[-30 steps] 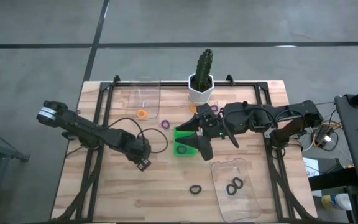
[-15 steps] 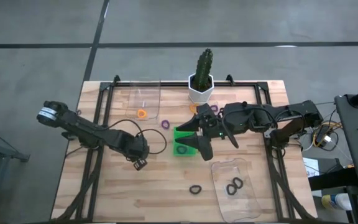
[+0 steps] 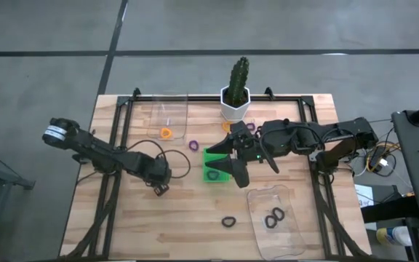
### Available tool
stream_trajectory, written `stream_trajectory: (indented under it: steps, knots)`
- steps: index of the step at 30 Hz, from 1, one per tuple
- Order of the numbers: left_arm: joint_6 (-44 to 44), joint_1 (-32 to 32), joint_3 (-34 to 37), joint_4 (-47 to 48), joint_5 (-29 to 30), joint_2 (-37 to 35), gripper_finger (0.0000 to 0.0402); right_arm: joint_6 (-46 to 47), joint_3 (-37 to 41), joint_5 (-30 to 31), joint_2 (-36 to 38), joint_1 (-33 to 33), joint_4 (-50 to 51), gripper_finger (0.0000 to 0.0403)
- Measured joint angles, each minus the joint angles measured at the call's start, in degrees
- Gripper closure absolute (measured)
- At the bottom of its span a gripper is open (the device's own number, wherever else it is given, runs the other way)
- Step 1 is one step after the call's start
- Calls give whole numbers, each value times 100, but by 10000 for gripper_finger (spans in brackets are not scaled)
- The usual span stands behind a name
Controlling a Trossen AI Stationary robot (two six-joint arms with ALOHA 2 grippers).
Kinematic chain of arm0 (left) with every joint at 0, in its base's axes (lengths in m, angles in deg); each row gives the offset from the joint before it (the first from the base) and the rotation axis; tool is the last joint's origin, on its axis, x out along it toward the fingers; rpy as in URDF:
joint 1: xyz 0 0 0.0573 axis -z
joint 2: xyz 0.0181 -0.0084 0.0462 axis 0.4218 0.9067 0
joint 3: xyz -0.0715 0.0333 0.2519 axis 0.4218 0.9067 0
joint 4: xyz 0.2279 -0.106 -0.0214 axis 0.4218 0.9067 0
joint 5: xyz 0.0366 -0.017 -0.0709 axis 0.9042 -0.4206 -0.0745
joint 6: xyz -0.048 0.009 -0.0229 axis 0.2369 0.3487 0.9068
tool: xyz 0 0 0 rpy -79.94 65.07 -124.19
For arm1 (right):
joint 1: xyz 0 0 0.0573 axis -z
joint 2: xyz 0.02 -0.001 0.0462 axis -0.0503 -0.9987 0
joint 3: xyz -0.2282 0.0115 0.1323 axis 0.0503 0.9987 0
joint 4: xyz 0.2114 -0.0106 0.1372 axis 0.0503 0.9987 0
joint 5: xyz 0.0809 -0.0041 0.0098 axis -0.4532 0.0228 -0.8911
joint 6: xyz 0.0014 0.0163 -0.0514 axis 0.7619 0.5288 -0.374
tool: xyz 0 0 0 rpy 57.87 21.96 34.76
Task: Sort spring keychains
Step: Put the left yellow spring keychain into the top transparent bin
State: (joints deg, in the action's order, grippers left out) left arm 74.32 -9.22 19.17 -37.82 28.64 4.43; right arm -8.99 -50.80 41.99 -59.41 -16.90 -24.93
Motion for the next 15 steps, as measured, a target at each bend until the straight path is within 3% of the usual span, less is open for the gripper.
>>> stream_trajectory:
  steps: [3,7,11,15]
  knots:
    - [53,33,-197,-59,-379,-46,394,0,0,0,0,0,1,170]
    - [-27,156,-803,-98,-353,-337,401,2,0,0,0,-17,-1,170]
    - [-157,217,-1496,88,-108,-645,401,2,0,0,0,-62,-1,170]
    - [-257,214,-1983,780,531,-773,401,-22,0,0,0,-76,-1,170]
